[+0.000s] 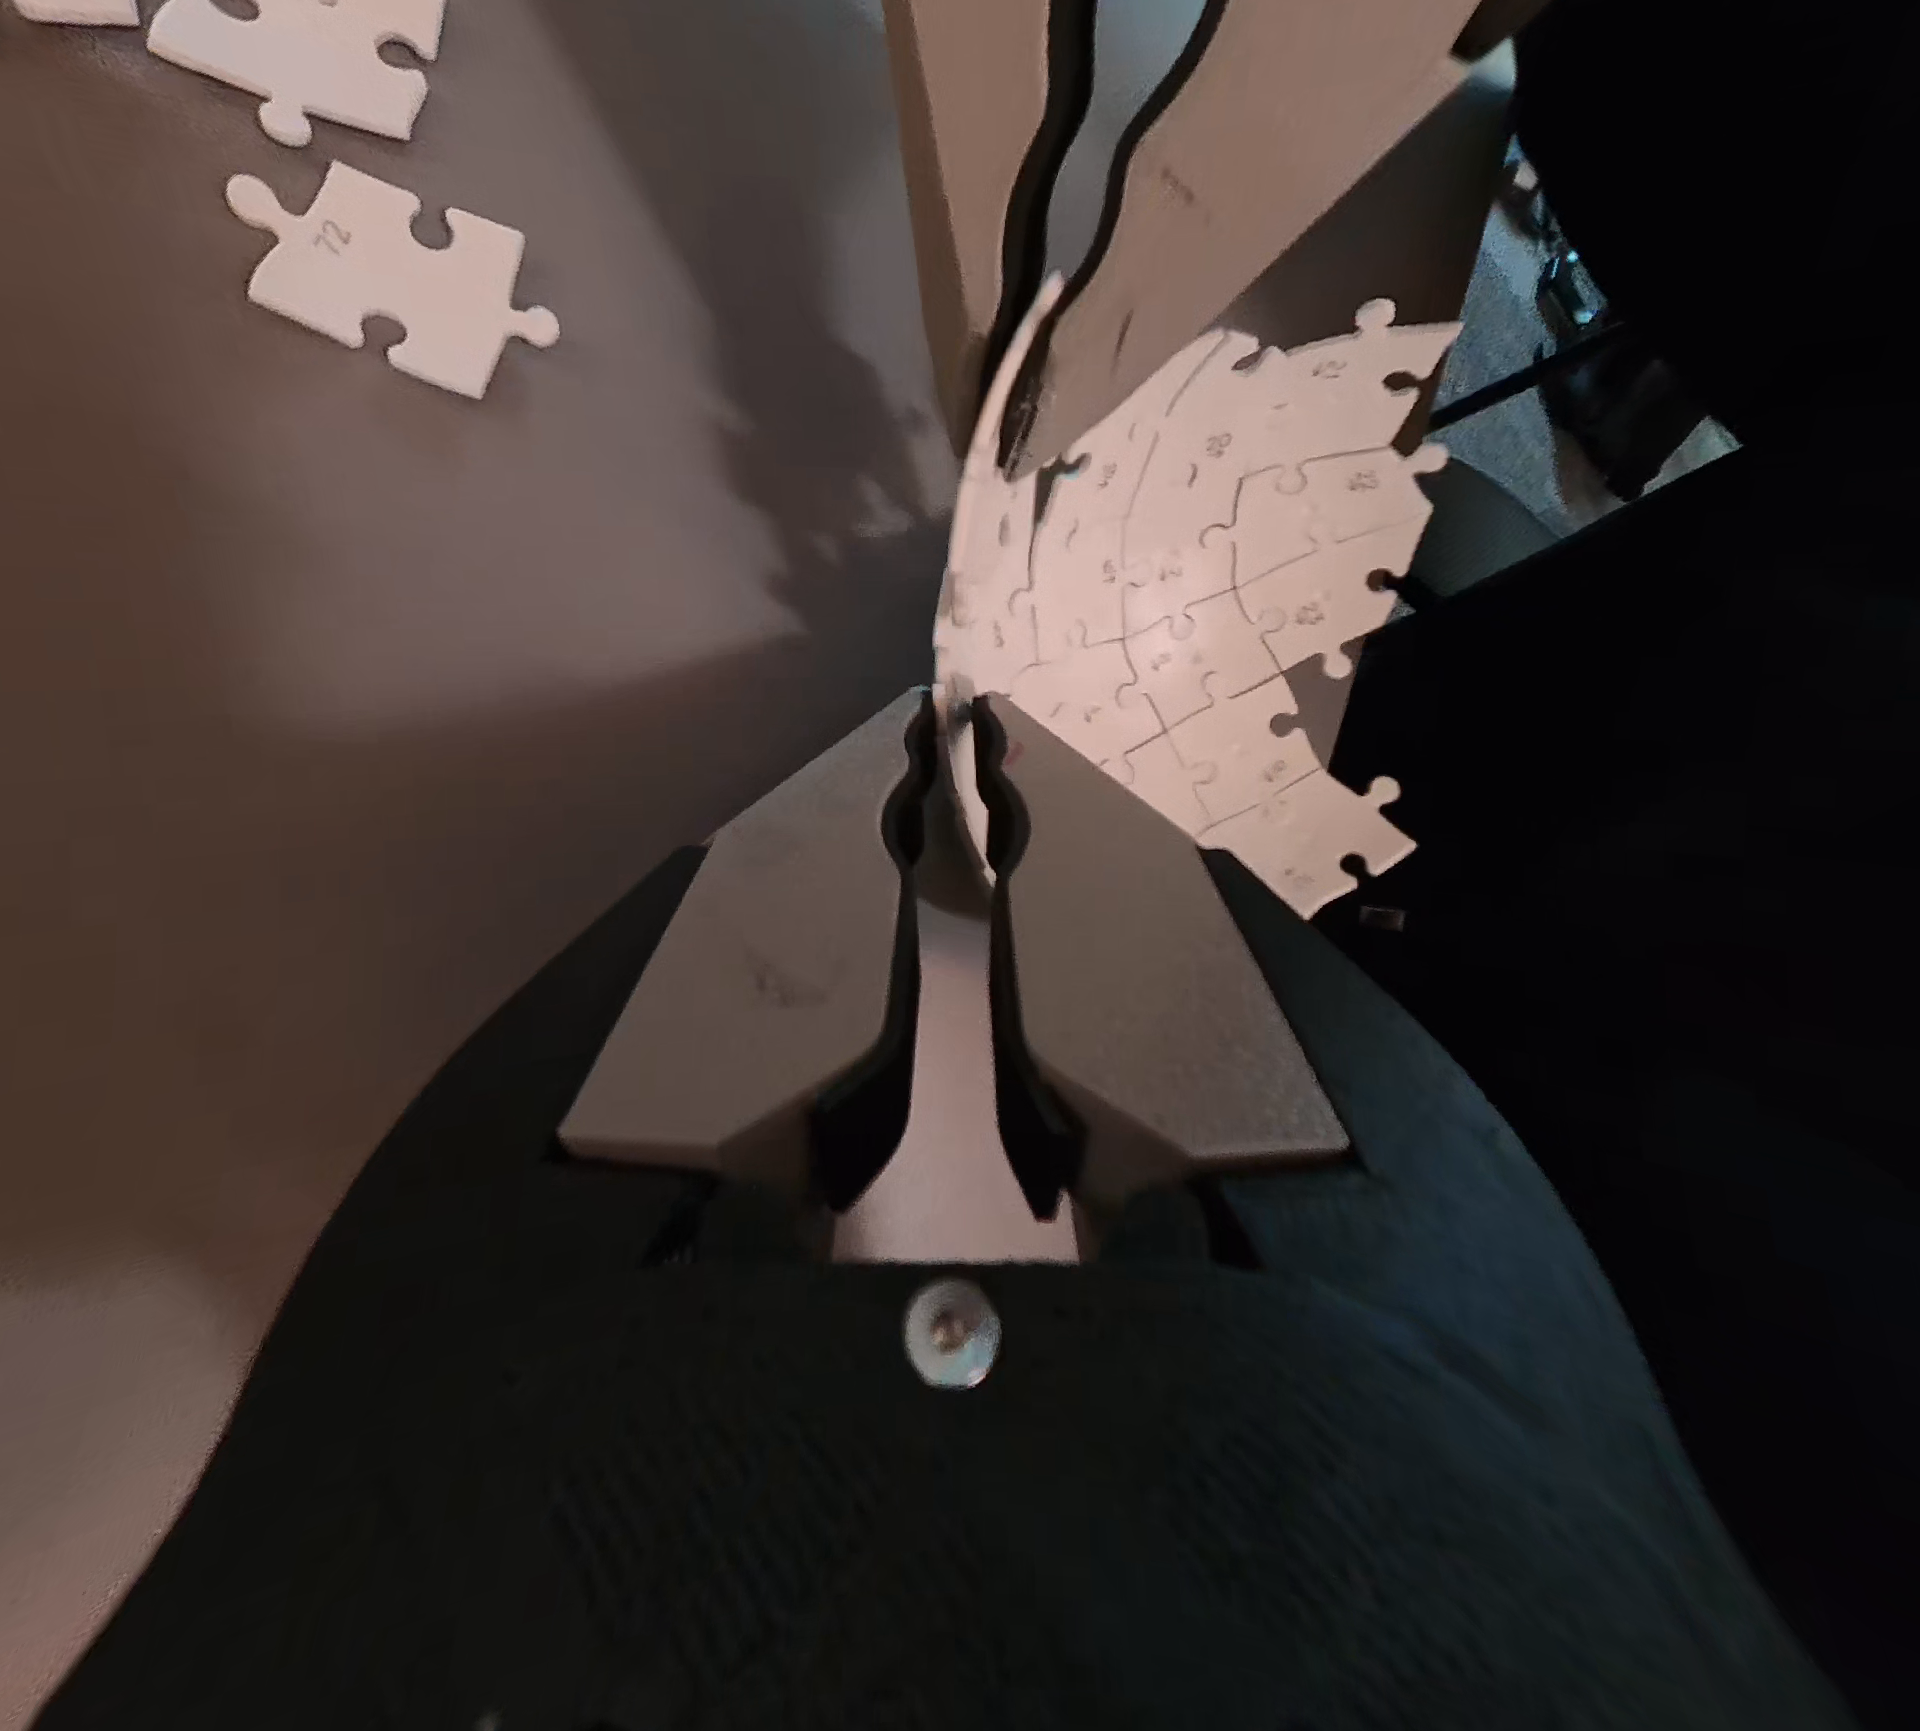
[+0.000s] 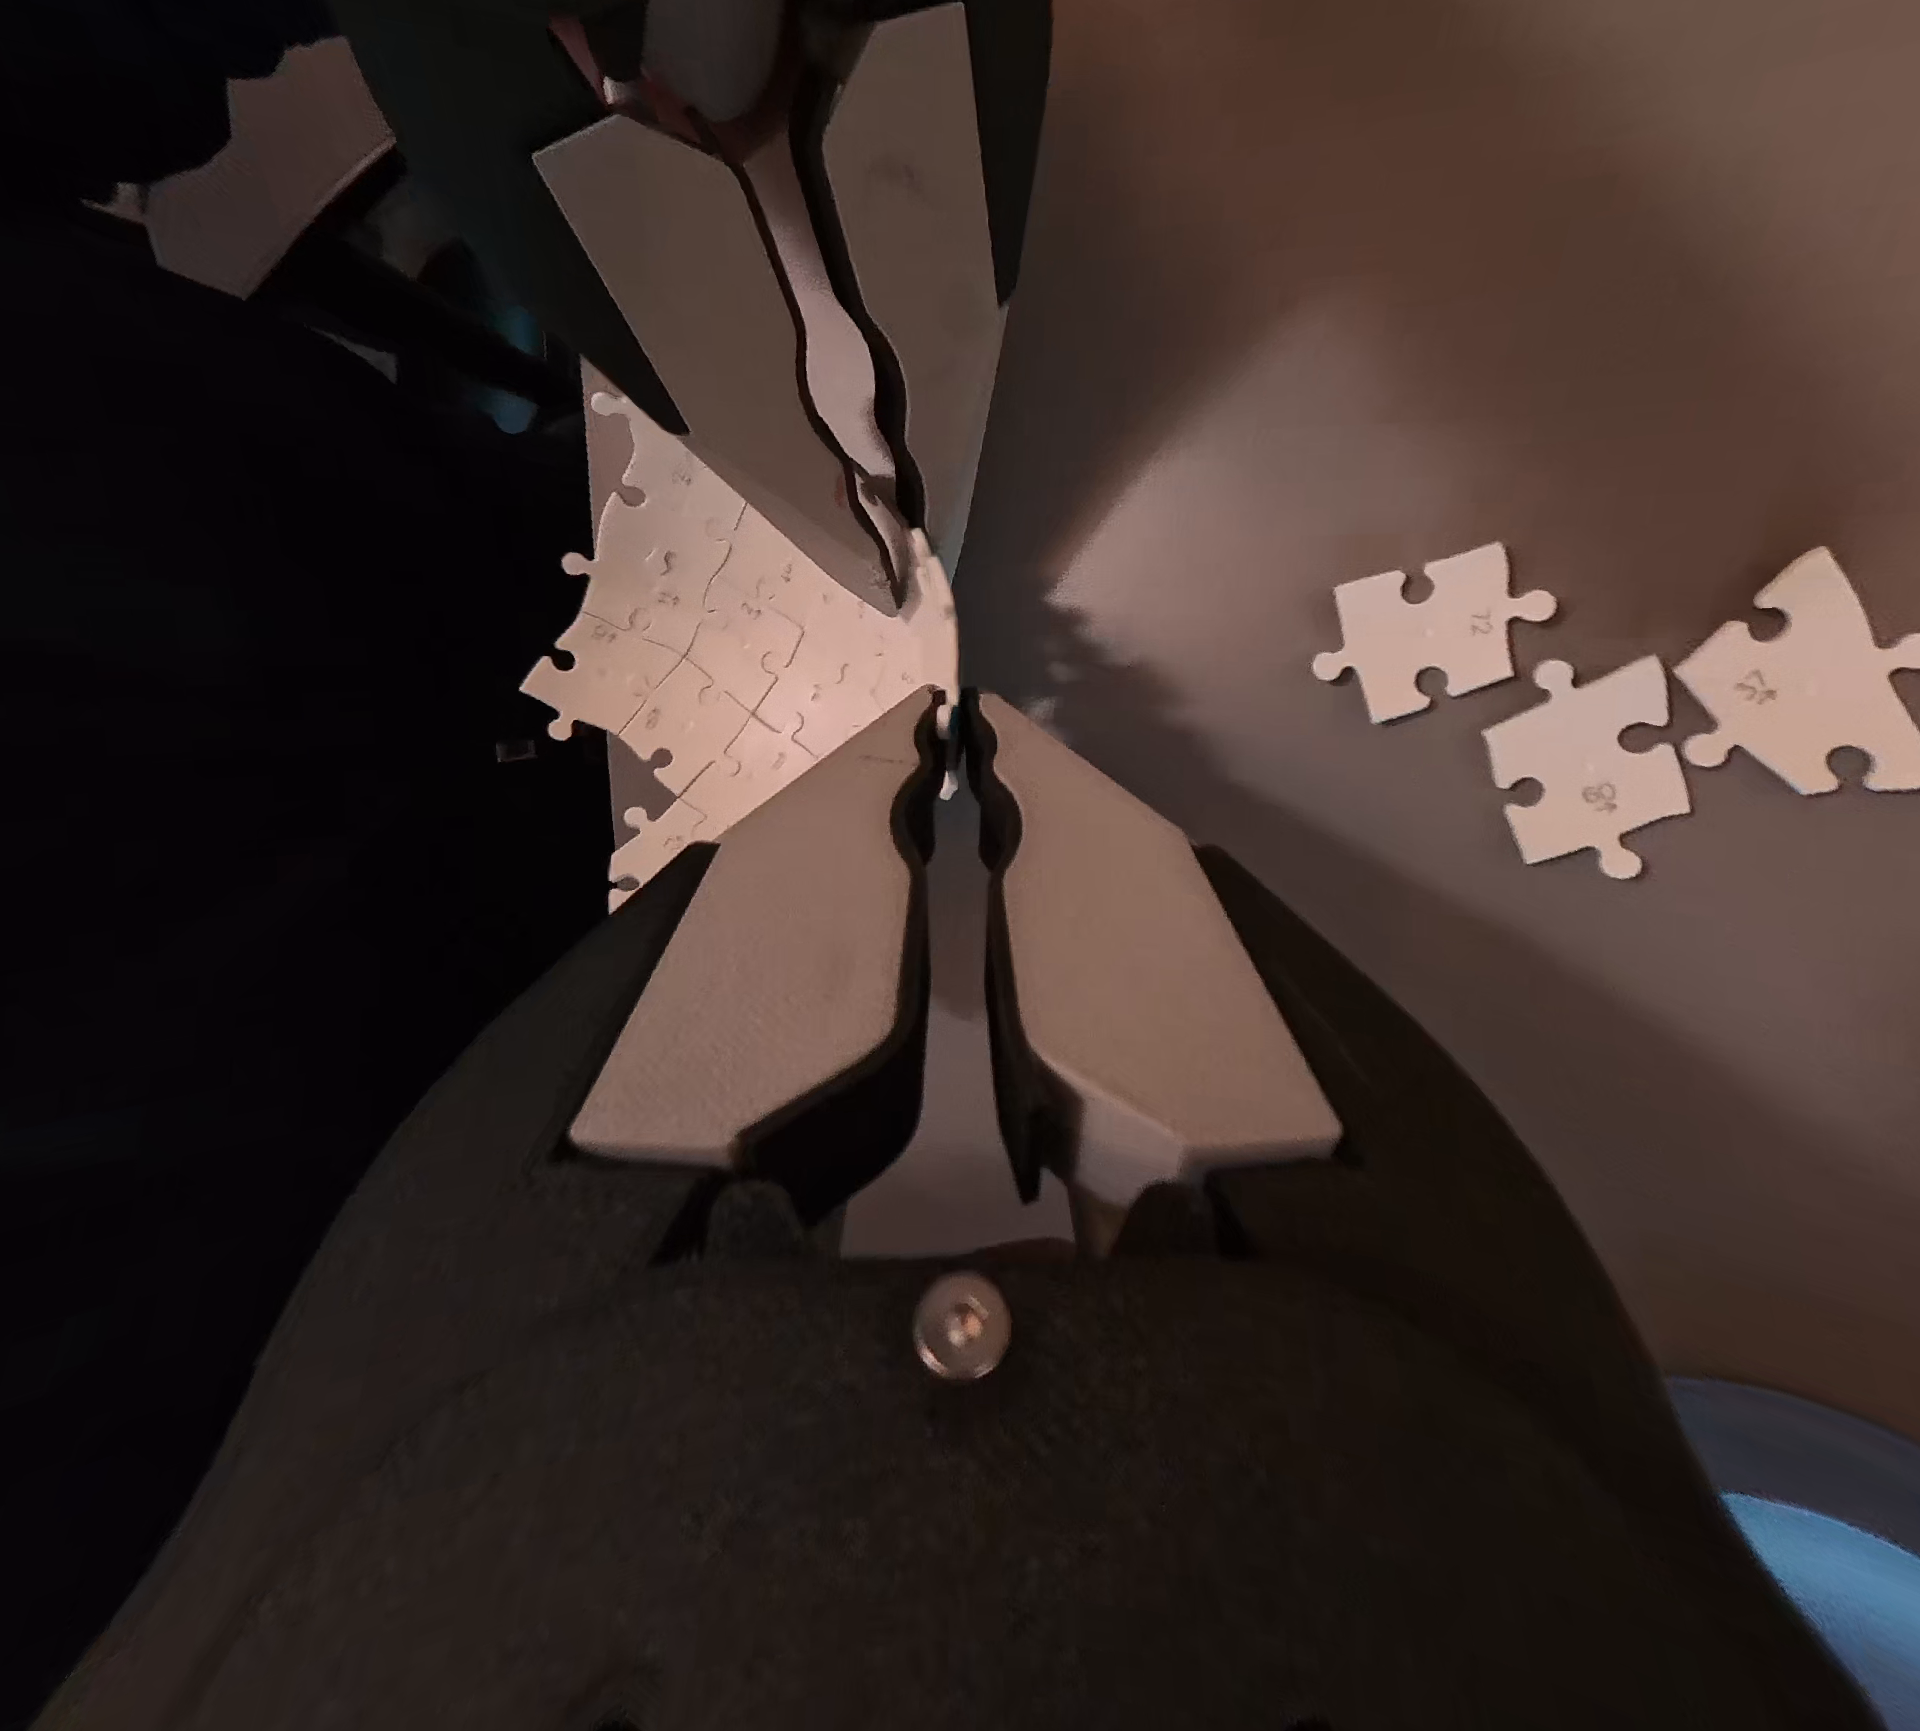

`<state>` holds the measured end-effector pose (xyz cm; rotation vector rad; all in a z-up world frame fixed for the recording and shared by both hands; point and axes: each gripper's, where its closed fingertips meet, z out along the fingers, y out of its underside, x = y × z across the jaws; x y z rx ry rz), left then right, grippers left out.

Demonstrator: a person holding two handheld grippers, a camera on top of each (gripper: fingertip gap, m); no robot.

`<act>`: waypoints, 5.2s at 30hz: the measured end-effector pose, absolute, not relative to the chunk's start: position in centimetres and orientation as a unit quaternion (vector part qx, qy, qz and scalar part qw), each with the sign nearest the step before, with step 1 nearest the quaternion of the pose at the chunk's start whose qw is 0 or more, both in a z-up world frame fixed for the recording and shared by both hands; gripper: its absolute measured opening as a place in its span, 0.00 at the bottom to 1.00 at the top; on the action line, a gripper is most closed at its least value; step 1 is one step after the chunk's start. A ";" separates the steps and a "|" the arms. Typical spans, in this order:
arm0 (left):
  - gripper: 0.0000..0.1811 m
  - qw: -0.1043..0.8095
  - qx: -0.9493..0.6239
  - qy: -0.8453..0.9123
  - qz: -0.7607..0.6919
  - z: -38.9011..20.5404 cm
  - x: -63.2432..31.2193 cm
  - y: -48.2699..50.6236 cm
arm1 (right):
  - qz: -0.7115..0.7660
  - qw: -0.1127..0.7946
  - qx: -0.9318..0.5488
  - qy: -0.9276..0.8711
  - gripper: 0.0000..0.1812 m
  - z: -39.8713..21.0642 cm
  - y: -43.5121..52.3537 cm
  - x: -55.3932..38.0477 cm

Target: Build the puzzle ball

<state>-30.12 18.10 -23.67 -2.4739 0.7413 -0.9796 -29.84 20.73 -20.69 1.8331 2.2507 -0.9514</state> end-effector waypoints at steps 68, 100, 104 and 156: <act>0.00 0.265 -0.868 0.243 -0.341 -22.5 -29.3 20.3 | -0.383 0.014 0.584 0.716 0.00 -22.3 20.2 -29.9; 0.00 0.303 -0.871 0.185 -0.340 -21.6 -30.4 19.5 | -0.439 0.106 0.622 0.640 0.13 -21.4 20.6 -28.9; 0.00 0.306 -0.869 0.181 -0.343 -21.6 -30.4 19.5 | -0.411 0.076 0.629 0.656 0.18 -20.6 21.2 -28.1; 0.00 0.232 -0.855 0.280 -0.370 -22.1 -29.0 16.9 | -0.315 0.102 0.521 0.787 0.07 -23.1 17.3 -27.9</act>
